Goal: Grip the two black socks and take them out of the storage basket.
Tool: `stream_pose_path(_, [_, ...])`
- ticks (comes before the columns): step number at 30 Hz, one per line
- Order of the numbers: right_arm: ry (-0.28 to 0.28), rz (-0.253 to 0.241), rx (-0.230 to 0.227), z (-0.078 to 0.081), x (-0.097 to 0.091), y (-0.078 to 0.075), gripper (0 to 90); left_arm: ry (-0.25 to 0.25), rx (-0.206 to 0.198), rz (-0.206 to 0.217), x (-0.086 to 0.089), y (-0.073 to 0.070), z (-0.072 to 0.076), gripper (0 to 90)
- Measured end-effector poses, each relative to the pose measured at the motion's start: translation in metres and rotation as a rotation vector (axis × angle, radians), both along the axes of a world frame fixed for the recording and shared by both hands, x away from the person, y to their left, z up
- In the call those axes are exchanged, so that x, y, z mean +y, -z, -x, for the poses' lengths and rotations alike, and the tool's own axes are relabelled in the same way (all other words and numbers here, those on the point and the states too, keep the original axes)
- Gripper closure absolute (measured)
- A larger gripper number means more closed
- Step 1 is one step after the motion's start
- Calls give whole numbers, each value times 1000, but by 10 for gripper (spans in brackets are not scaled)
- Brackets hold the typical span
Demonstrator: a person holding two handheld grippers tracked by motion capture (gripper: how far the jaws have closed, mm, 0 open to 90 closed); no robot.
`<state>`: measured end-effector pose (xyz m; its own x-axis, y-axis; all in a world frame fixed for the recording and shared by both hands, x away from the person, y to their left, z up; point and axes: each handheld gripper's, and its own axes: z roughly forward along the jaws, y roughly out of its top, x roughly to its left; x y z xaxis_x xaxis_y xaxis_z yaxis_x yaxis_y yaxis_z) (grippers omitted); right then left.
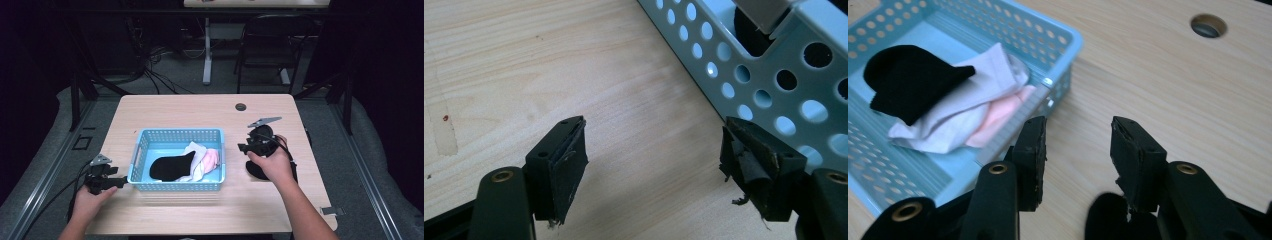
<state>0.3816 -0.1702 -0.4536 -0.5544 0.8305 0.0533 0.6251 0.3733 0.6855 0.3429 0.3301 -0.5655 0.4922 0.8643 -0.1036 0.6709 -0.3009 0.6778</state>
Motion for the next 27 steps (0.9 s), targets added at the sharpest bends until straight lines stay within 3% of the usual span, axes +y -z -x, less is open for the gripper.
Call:
stream_pose_path(13, [-110, 26, 19, -15, 63, -1, 577, -1, -5, 5, 1, -1, 0, 266])
stream_pose_path(21, [-111, -18, 62, -25, 93, 11, 537, 0, -3, 7, 1, 0, 0, 266])
stream_pose_path(27, [-101, -9, 96, -34, 115, 24, 492, 3, -2, 6, 1, 0, 0, 266])
